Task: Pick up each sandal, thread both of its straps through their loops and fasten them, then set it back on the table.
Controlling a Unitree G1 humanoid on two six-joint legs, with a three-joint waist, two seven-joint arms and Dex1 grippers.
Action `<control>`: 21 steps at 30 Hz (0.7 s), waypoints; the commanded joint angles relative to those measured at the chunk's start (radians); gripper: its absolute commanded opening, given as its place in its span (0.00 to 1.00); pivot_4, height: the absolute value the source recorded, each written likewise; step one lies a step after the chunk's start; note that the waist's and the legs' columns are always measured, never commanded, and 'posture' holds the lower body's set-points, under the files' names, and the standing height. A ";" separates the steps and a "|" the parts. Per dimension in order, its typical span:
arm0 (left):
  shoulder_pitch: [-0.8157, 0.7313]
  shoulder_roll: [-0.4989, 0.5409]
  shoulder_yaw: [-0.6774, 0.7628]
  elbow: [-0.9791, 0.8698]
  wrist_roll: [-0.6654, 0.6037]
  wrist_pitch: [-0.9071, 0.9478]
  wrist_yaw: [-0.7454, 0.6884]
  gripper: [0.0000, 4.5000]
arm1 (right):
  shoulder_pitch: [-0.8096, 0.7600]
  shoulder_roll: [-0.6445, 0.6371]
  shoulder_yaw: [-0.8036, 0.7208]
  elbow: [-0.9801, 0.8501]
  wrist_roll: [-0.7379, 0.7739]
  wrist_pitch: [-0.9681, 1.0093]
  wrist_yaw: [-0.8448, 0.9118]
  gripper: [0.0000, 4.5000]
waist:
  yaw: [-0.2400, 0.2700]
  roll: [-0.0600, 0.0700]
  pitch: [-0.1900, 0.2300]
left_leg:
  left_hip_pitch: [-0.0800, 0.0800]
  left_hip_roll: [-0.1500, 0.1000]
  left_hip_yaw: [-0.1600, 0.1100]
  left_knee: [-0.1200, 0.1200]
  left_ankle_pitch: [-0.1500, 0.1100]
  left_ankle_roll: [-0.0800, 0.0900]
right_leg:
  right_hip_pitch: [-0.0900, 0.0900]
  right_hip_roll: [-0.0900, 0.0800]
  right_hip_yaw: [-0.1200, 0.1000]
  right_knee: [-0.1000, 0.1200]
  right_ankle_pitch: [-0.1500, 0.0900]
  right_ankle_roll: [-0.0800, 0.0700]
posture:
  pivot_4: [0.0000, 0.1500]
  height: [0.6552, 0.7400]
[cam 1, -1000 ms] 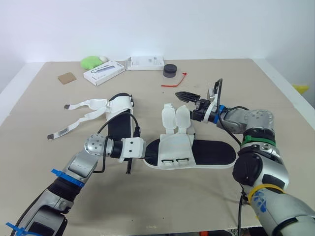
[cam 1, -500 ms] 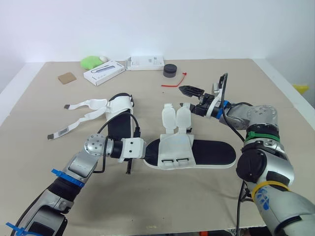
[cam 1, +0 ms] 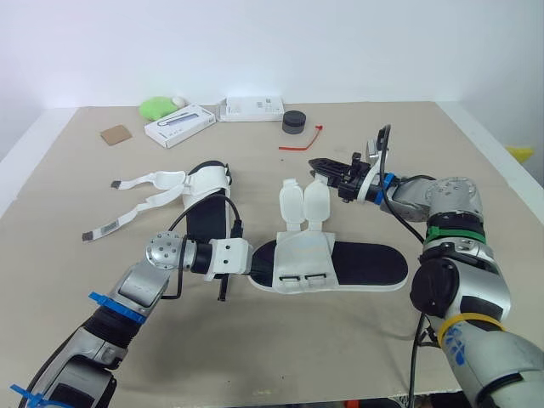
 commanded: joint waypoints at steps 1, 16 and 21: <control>0.023 0.001 -0.032 0.006 0.023 -0.001 -0.010 0.00 | -0.011 -0.023 0.031 -0.070 -0.009 -0.029 0.070 0.01 | 0.000 0.000 0.000 | 0.000 0.000 0.000 0.000 0.000 0.000 | 0.000 0.000 0.000 0.000 0.000 0.000 | 1.00 1.00; 0.028 0.008 -0.029 0.008 0.021 -0.001 -0.014 0.00 | 0.470 -0.236 0.605 -0.851 -0.521 -1.174 0.599 0.01 | 0.002 0.000 -0.001 | 0.002 -0.001 0.000 0.000 0.000 0.000 | 0.001 0.000 -0.001 -0.002 -0.001 0.001 | 1.00 1.00; 0.017 -0.002 -0.035 0.019 0.022 -0.005 -0.016 0.00 | 0.465 -0.303 0.682 -0.736 -0.836 -2.074 0.545 0.01 | 0.001 0.000 0.000 | 0.006 -0.002 0.005 0.000 0.000 0.000 | 0.002 0.000 0.002 -0.002 -0.001 0.001 | 1.00 1.00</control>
